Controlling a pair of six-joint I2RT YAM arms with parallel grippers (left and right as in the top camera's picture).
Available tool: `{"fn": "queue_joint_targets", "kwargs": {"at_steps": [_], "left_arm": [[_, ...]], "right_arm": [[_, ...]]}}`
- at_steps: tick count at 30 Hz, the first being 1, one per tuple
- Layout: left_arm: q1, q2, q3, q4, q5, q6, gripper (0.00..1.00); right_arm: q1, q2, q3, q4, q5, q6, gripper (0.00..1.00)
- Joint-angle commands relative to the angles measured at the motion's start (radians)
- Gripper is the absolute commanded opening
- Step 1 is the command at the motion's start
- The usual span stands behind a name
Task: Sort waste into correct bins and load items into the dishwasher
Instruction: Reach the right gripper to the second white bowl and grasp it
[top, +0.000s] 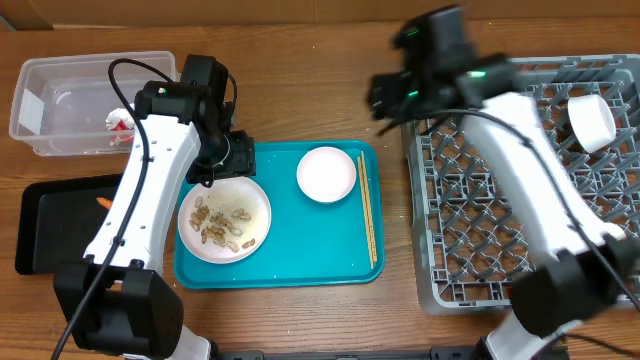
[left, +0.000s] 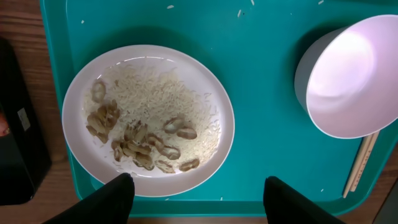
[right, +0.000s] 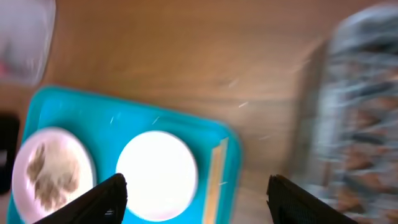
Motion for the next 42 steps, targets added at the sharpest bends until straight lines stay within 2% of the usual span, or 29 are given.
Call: {"fn": "queue_joint_targets", "kwargs": {"at_steps": [1,8,11,18,21,25,36,42], "left_arm": [[0.005,-0.026,0.018,0.000,0.006,-0.010,0.69],[0.005,-0.026,0.018,0.000,0.006,-0.010,0.69],[0.005,-0.026,0.018,0.000,0.006,-0.010,0.69],[0.005,-0.026,0.018,0.000,0.006,-0.010,0.69],[0.005,-0.026,0.018,0.000,0.006,-0.010,0.69],[0.005,-0.026,0.018,0.000,0.006,-0.010,0.69],[0.005,-0.026,0.018,-0.006,0.006,-0.010,0.69],[0.005,-0.026,0.018,-0.007,0.006,-0.010,0.69]], "right_arm": [[0.051,0.069,-0.010,-0.010,0.001,0.069,0.74],[0.079,0.218,-0.010,-0.053,0.040,0.152,0.68],[0.079,0.264,-0.011,-0.069,0.003,0.151,0.60],[0.095,0.304,-0.049,-0.066,-0.086,0.151,0.58],[0.100,0.305,-0.081,-0.058,-0.086,0.152,0.47],[0.100,0.309,-0.093,-0.051,-0.071,0.174,0.27],[0.100,0.311,-0.113,-0.052,-0.072,0.206,0.24],[0.100,0.311,-0.135,-0.025,-0.072,0.226,0.08]]}}
